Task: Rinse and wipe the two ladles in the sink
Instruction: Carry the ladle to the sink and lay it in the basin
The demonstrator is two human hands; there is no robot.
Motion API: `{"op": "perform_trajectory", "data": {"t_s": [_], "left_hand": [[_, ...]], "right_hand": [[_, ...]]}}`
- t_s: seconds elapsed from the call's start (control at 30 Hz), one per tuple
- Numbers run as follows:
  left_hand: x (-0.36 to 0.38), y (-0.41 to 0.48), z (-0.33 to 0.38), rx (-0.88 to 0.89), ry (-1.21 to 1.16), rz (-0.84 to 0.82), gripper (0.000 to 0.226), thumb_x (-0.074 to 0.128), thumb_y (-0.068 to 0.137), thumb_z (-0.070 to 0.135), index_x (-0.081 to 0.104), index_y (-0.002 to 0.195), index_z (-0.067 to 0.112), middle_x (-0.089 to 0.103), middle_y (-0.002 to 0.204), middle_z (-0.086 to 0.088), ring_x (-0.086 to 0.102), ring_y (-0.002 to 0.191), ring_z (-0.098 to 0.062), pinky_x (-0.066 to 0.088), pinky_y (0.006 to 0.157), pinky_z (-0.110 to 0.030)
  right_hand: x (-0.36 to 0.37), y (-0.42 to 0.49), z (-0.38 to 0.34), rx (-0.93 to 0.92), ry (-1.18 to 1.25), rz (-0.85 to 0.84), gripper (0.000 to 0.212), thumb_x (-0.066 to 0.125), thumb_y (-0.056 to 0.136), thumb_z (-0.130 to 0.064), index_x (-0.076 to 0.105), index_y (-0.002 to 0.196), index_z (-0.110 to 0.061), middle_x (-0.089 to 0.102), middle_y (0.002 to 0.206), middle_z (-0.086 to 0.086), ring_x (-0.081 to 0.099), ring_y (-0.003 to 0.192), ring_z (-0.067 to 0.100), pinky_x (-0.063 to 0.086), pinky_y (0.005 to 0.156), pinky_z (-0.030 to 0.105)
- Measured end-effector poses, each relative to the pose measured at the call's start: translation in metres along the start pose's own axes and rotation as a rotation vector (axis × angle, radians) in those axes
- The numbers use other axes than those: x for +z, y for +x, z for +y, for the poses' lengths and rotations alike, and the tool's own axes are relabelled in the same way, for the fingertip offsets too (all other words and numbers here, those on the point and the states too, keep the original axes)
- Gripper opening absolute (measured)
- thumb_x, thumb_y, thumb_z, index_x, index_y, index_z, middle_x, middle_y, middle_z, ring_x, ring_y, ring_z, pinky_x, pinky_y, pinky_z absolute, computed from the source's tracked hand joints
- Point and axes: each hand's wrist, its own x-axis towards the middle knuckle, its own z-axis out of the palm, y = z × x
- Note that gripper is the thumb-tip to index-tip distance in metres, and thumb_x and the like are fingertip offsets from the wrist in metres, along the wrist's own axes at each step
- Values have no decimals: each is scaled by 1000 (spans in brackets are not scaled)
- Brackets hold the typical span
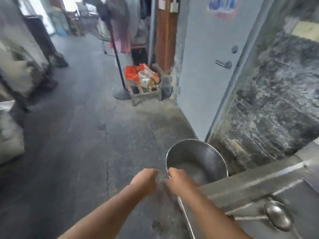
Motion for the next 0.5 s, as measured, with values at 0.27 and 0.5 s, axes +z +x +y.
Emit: {"op": "perform_trajectory", "data": {"t_s": [0.27,0.5], "left_hand": [[-36,-202,-324,-544,-204,229,24,52,80,15,58,104,18,66,114,-7,65,106,-32,54,83,-36],[-30,-403,-514,-962,-361,570,22,50,88,21,57,109,17,62,117,-5,62,108,-30,53,89,-41]], "right_hand": [[137,-44,-339,-556,-293,-200,34,54,92,-40,56,117,-15,64,121,12,62,111,34,50,85,38],[254,-142,-583,-997,-426,-334,40,53,86,-44,57,118,-20,66,117,4,63,107,30,54,88,40]]}}
